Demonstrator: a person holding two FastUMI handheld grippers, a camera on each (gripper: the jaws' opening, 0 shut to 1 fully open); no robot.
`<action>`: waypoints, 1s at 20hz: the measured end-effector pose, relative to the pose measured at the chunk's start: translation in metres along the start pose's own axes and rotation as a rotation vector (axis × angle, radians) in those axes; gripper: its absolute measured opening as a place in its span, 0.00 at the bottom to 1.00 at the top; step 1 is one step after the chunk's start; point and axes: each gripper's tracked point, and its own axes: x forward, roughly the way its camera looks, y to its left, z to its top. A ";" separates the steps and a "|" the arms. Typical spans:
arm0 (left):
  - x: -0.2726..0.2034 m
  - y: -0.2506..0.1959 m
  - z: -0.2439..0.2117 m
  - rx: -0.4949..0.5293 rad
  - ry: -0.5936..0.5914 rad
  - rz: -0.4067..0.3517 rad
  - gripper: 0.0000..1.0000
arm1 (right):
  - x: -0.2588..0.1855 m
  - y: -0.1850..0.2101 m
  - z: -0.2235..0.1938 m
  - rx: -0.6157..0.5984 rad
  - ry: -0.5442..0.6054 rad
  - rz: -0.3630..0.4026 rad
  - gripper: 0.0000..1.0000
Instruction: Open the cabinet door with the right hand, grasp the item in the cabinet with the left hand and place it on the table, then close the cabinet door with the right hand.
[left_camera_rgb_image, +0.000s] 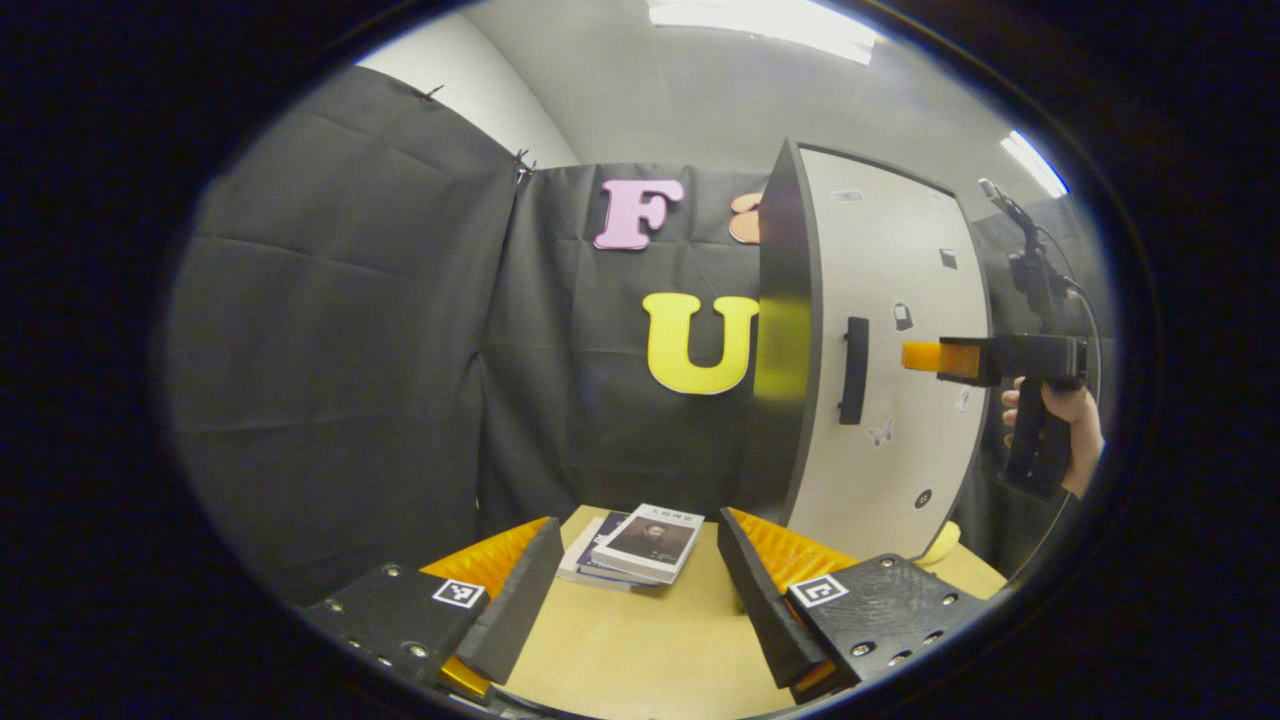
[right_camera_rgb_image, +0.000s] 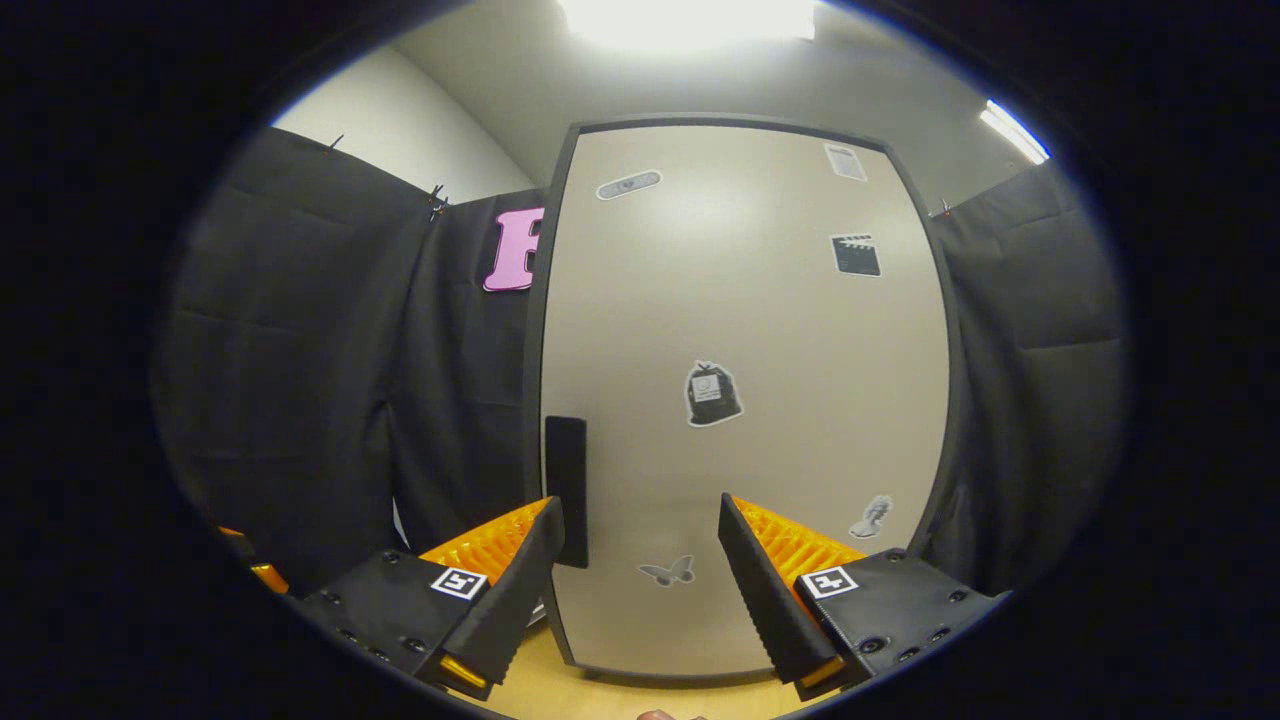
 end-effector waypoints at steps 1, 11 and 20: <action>0.003 0.004 -0.001 -0.003 0.002 0.000 0.94 | 0.008 0.006 0.002 -0.004 -0.005 0.002 0.95; 0.031 0.070 -0.029 -0.038 0.044 0.043 0.94 | 0.070 0.037 -0.009 -0.013 0.019 -0.063 0.98; 0.033 0.110 -0.047 -0.065 0.075 0.101 0.92 | 0.085 0.040 -0.028 0.028 0.090 -0.111 0.39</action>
